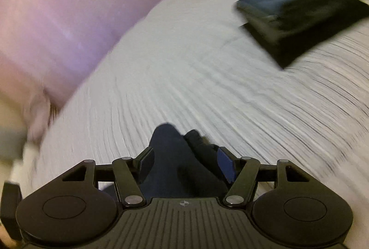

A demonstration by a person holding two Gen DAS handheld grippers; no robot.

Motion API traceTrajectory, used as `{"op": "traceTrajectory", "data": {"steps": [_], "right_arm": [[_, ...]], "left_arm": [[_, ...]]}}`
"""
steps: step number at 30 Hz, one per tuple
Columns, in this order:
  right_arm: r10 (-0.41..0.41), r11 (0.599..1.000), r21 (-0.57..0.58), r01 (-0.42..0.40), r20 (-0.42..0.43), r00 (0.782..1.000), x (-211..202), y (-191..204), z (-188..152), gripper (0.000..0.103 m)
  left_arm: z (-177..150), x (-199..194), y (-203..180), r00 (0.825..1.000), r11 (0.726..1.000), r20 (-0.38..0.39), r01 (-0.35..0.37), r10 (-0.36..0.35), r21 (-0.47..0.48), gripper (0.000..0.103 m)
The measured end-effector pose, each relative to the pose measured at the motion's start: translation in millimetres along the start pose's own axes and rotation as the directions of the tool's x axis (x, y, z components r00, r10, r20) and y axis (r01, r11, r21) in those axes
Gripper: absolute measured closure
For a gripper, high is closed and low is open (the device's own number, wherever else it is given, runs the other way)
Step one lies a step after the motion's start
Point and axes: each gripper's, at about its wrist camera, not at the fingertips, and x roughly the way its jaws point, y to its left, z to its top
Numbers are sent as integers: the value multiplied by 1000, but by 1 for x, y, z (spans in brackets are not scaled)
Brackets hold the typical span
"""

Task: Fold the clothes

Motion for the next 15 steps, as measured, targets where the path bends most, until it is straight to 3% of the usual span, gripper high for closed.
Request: {"op": "traceTrajectory", "data": {"steps": [4,7,8,9,12,15], "right_arm": [[-16,979,-204,-5,-100,995,40,19,30,39],[-23,960,-280,-28,-175,984,69,29,29,39],[-40,953,-301,-20,-192,981,76,31,27,43],[-52,949,-314,-14,-200,978,81,32,27,81],[-19,960,-278,-39,-202,979,74,32,29,89],[-4,964,-263,-33,-140,990,51,23,34,89]], "left_arm": [[-5,8,-1,1000,999,9,-15,15,-42,45],[-10,1,-1,999,997,12,-29,30,-70,45],[-11,-2,-1,999,996,11,-32,33,-80,45],[-13,-5,-1,999,995,9,-35,36,-91,45],[-15,-13,-7,999,995,14,-42,43,-89,46],[-14,-14,-17,999,997,23,-34,35,-62,45]]}}
